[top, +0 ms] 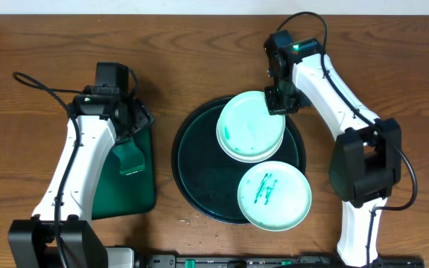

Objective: Clean dirty plates on tray and stack at the side

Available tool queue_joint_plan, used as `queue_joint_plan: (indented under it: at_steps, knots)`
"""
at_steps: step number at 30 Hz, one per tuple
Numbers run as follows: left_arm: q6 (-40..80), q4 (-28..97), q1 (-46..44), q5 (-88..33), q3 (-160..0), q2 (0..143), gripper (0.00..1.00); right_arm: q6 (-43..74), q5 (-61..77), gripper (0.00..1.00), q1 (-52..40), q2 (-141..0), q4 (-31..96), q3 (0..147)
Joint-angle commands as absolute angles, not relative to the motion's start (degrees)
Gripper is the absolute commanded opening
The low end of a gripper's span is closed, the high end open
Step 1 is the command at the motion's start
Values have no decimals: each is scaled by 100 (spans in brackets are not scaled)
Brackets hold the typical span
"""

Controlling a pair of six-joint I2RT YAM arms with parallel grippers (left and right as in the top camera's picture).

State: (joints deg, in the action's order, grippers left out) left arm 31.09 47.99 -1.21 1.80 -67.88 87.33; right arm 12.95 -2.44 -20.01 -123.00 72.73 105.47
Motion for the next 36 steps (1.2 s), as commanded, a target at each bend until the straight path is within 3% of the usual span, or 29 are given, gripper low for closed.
queue_joint_plan:
  at_steps: [1,21,36]
  knots:
    - [3072,4781,-93,189,-6871,8720,82,1267,-331,2,-2058,-12103,7188,10652]
    - [3072,4766,-93,191,-6871,8720,82,1588,-1933,1,-2001,-11568,7277,10694]
    - [3072,4766,-93,189,-6871,8720,82,1564,-2121,1,-1409,-11111,7349,10694]
